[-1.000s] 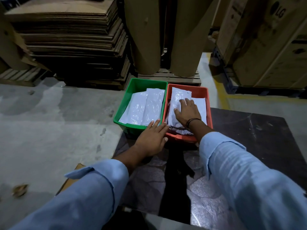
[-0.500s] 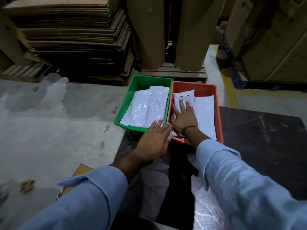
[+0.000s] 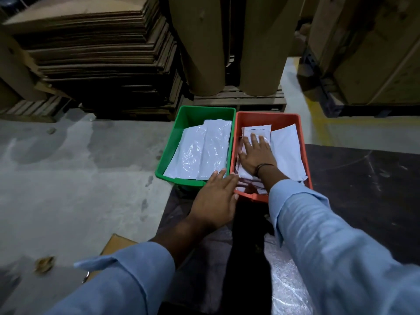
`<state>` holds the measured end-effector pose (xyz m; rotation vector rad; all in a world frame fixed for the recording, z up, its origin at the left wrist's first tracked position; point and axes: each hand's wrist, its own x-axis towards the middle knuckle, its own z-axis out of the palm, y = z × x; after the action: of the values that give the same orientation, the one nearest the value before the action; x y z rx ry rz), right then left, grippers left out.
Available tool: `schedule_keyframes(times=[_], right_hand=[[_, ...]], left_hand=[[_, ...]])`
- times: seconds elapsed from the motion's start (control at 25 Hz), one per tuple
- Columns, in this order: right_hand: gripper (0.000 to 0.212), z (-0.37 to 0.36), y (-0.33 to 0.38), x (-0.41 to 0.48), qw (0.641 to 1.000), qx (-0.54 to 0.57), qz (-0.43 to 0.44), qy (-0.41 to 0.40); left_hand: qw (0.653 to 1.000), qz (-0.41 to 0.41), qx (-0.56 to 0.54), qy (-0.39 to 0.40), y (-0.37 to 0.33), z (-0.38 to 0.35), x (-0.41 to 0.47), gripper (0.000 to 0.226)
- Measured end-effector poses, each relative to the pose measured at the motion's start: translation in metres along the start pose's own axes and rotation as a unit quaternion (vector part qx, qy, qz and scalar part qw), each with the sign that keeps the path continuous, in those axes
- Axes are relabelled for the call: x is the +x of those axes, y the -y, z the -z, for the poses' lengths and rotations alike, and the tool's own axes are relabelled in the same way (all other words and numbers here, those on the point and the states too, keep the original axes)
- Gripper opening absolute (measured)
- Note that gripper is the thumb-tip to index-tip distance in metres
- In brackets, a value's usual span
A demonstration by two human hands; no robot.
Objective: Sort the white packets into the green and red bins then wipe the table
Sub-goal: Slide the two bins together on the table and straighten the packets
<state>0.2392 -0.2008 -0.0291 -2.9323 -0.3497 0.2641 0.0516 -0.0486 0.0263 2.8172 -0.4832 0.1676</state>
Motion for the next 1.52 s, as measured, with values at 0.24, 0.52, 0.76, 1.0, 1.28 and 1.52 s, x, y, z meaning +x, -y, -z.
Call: schedule_keyframes(times=[0.24,0.52,0.76,1.0,1.28,1.52], right_hand=[[0.074,0.045,-0.002,-0.022,0.996,-0.024,-0.032,-0.076],[0.086,0.022,-0.036,-0.053,0.987,0.117,-0.110,0.006],[0.086,0.022,-0.028,-0.040,0.991,0.091,-0.092,0.011],[0.086,0.036,-0.015,-0.031,0.997,0.030,-0.045,-0.061],[0.073,0.043,0.009,-0.047,0.996,0.076,-0.036,-0.041],[0.058,0.021,0.017,-0.157,0.989,0.068,0.055,-0.120]], left_hand=[[1.000,0.011,0.007,0.001,-0.008,0.004,-0.002,0.056],[0.999,0.025,0.023,0.021,-0.008,0.002,-0.006,0.061],[0.998,0.028,0.045,0.033,-0.007,-0.003,-0.007,0.064],[0.998,0.030,0.046,0.036,-0.006,-0.004,-0.006,0.064],[0.998,0.020,0.028,0.045,0.000,0.001,-0.010,0.062],[0.995,0.074,0.049,0.056,0.023,0.009,-0.027,0.064]])
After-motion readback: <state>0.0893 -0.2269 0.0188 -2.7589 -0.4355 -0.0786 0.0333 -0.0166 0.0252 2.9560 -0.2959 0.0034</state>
